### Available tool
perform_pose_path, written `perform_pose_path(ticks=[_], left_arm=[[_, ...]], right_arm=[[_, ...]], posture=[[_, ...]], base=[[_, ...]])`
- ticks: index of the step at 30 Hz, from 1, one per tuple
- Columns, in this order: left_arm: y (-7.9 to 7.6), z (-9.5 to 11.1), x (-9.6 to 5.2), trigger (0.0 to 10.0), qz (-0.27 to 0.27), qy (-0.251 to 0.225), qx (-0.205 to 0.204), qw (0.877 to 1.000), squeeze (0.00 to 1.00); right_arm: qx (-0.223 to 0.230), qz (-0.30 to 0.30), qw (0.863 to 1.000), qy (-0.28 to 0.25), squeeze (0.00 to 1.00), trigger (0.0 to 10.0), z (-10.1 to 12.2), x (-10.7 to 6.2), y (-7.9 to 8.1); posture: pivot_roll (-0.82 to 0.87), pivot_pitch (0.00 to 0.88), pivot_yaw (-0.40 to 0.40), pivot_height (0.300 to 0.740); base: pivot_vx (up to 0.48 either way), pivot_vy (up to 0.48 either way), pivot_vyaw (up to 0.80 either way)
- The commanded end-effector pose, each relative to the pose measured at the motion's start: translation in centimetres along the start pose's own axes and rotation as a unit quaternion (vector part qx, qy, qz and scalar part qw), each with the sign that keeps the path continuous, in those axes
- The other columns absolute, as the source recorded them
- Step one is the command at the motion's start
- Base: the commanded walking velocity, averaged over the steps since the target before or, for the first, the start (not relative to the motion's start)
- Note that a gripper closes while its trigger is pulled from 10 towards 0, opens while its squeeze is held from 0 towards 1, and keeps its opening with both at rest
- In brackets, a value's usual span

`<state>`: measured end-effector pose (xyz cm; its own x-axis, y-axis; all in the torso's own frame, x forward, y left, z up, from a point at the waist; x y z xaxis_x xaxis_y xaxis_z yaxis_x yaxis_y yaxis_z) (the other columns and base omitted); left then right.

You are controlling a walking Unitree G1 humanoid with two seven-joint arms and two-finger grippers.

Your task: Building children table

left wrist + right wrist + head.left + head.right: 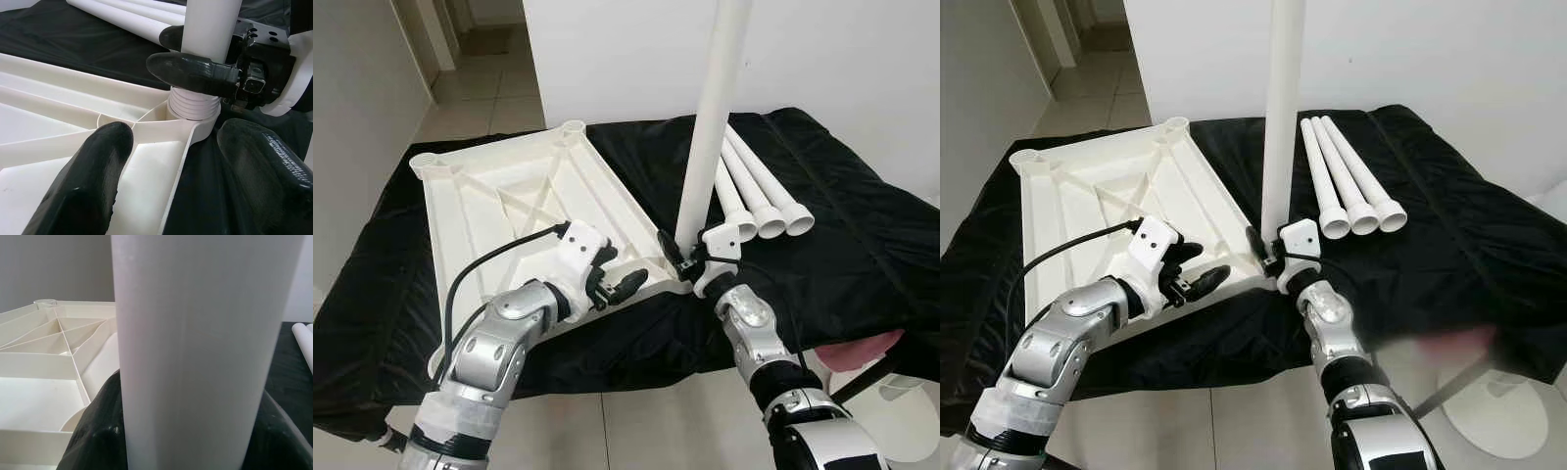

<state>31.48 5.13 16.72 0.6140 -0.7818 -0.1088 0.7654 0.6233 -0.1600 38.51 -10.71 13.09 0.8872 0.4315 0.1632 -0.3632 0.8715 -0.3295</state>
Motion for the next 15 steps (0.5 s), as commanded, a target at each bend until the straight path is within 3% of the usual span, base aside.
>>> perform_pose_path(ticks=[1,15], left_arm=[[0.5,0.5,-0.2,10.0,0.024,-0.008,0.005,1.000,0.00],[0.3,0.5,-0.1,10.0,0.022,-0.008,0.007,1.000,0.00]], right_arm=[[0.035,0.024,0.994,0.097,0.00,10.0,-4.1,-1.5,1.8],[0.069,-0.009,0.986,0.153,0.00,10.0,-5.1,-1.1,1.6]], posture=[[-0.02,0.030,0.063,0.740],[-0.01,0.014,0.052,0.740]], base=[[0.000,0.000,0.00],[0.000,0.000,0.00]])
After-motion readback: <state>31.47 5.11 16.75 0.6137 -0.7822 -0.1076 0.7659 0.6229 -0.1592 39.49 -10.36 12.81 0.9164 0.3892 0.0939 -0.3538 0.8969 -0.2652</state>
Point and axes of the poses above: a point about 5 cm out from each wrist's last joint towards the gripper, its own x axis pointing out of the wrist towards the gripper, its own z axis along the axis of the wrist's last joint, y = z × x, the point moved 4 cm from there along x, pointing out of the wrist towards the gripper, and after that the axes turned 12 degrees about -x, right-handed, at the moved point
